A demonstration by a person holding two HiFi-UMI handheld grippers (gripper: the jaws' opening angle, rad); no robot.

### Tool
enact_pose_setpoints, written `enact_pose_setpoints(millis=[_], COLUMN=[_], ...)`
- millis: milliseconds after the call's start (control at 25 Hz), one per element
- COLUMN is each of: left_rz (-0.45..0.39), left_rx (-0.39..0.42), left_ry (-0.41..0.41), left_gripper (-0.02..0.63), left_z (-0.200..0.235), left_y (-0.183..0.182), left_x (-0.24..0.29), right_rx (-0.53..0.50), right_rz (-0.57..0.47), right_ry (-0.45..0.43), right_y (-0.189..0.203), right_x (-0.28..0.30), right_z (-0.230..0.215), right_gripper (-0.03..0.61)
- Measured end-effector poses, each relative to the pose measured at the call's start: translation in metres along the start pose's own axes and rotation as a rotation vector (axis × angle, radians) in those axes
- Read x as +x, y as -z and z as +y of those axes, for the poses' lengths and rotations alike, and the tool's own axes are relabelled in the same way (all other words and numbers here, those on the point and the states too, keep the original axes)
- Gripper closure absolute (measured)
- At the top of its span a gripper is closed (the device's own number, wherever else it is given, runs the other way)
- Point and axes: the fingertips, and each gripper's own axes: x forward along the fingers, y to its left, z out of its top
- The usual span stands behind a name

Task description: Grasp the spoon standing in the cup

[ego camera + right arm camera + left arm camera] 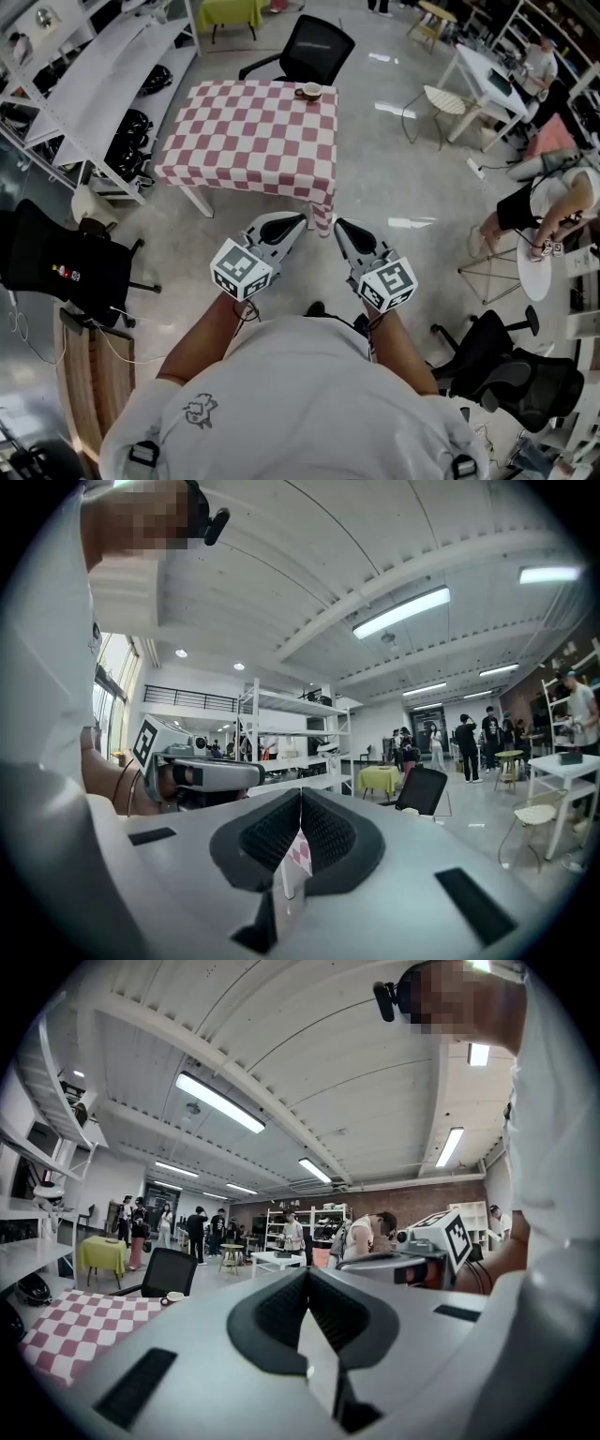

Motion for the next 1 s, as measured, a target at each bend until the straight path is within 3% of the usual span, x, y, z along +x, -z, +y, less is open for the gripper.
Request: enact_pose_setpoints(millis=[400, 1000], left_rz=[0.017, 0.057], left_rx=[-0.015, -0.057], left_ry=[-0.087, -0.137], left_gripper=[0.6, 0.6], left_z=[0.022, 0.096], left_y=[0.001, 0.012], left_x=[0.085, 0.113], right_rx=[0.023, 0.061], right_rz=[0.011, -0.006], right_ry=[-0.066, -0.042], right_y=[0.005, 0.003], right_x=[-0.003, 0.051], right_z=[-0.089, -0.146], right_gripper=[0.547, 0.546])
